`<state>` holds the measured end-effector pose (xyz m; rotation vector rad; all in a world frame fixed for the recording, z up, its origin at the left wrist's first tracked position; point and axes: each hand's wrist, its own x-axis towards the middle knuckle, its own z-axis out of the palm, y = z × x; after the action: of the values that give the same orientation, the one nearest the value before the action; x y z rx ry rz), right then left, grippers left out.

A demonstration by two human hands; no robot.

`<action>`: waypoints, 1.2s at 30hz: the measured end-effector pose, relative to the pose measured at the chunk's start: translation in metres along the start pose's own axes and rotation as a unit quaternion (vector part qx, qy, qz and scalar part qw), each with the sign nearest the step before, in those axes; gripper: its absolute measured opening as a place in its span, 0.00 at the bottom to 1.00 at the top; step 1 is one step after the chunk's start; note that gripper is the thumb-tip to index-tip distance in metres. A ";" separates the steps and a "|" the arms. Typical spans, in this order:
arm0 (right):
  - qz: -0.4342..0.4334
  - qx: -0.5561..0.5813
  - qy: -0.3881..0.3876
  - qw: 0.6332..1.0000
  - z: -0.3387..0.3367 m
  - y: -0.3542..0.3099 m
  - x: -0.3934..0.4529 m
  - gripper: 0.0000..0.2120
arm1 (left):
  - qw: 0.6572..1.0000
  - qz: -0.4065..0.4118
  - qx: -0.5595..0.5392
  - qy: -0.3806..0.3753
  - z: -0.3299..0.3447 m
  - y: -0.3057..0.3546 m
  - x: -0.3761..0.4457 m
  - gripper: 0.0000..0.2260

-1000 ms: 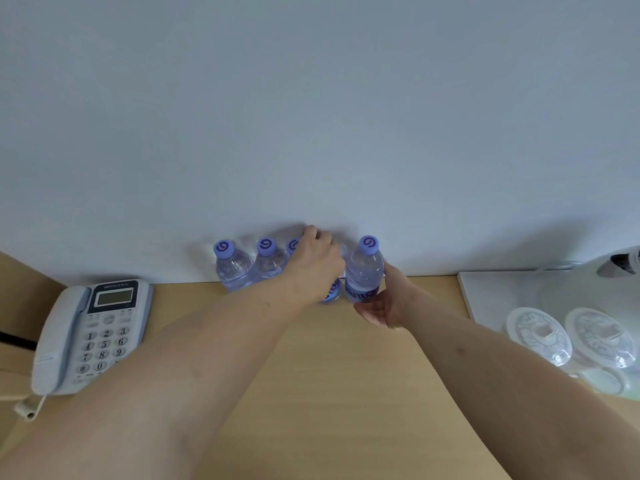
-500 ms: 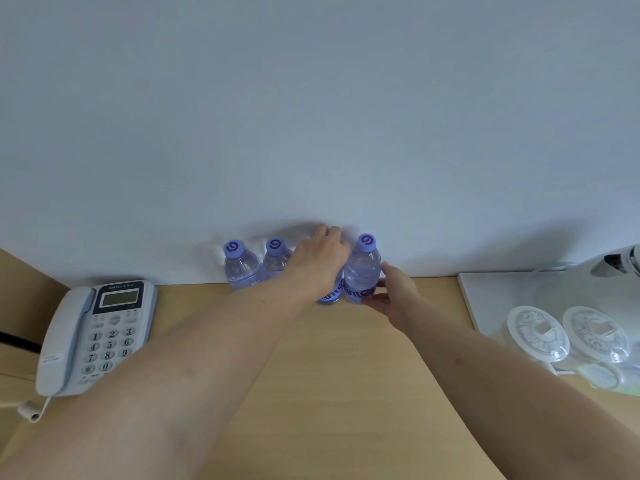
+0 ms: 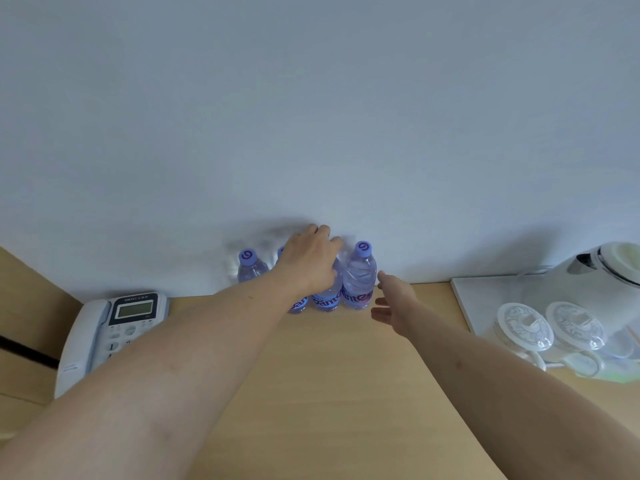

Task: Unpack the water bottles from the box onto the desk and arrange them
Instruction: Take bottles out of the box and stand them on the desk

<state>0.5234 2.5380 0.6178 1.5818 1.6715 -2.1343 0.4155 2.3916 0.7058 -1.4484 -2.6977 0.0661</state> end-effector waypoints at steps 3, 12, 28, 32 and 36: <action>-0.075 -0.087 0.029 0.993 -0.002 -0.004 -0.021 0.18 | 1.000 -0.004 0.002 0.017 -0.020 0.001 -0.010 0.12; -0.242 -0.259 0.151 0.923 -0.036 0.009 -0.111 0.28 | 0.998 0.044 -0.033 0.042 -0.054 0.043 -0.044 0.14; -0.195 -0.386 0.378 0.819 -0.225 0.080 -0.254 0.35 | 0.961 0.260 -0.090 0.038 -0.103 0.251 -0.059 0.28; -0.149 -0.383 0.425 0.807 -0.281 0.121 -0.286 0.34 | 0.945 0.313 -0.086 0.034 -0.106 0.330 -0.071 0.28; -0.100 -0.367 0.449 0.809 -0.332 0.162 -0.312 0.37 | 0.924 0.372 -0.083 0.018 -0.102 0.408 -0.091 0.31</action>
<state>0.9915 2.5422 0.7404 2.2462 2.4918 -0.4392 0.8130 2.5413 0.7719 -2.4059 -2.0004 -0.1476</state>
